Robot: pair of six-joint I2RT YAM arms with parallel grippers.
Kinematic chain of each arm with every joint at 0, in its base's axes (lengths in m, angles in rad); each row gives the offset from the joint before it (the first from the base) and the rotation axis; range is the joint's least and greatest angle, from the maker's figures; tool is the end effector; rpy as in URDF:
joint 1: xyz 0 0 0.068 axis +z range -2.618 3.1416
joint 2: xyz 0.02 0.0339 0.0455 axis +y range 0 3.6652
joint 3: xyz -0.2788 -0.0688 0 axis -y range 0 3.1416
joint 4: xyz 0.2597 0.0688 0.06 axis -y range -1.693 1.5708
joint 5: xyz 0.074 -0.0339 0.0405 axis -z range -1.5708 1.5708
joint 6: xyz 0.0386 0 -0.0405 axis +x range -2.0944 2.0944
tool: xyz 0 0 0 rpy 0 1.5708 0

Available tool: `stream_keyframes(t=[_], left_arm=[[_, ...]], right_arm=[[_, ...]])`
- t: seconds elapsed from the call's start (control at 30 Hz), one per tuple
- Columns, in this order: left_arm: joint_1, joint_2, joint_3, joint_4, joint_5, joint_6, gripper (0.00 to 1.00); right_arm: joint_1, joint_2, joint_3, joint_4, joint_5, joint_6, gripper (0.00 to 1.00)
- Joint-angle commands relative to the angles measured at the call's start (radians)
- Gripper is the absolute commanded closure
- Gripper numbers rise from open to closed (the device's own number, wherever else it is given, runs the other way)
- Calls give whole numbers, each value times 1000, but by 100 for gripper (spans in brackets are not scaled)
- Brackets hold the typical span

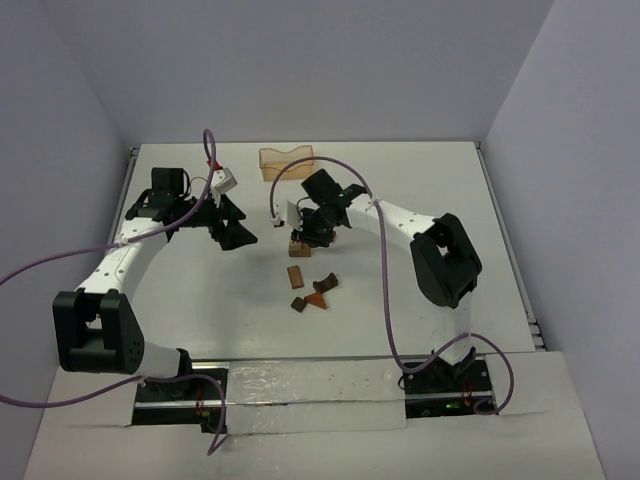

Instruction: Build the wood block tower

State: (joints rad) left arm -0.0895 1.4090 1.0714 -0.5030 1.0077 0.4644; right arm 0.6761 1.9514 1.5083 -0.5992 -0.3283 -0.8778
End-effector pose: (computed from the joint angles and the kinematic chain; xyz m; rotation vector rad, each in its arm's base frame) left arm 0.2990 -0.0596 0.2888 0.9893 1.8789 -0.9775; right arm 0.3351 0.2848 0.2198 -1.8792 1.7473 0.3526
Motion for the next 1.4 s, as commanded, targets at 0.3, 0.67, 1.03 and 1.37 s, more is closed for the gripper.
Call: stream_keyframes(t=[0.3, 0.67, 1.03, 1.37], left_arm=[[7, 2, 30, 46, 35, 3, 1], [7, 10, 32, 48, 38, 5, 1], [7, 22, 47, 44, 43, 7, 1], [7, 28, 52, 44, 43, 8, 1]], right_arm=[[11, 40, 76, -13, 15, 17, 78], [23, 68, 112, -30, 10, 19, 78], [34, 91, 127, -47, 24, 16, 77], [34, 107, 136, -50, 28, 17, 76]])
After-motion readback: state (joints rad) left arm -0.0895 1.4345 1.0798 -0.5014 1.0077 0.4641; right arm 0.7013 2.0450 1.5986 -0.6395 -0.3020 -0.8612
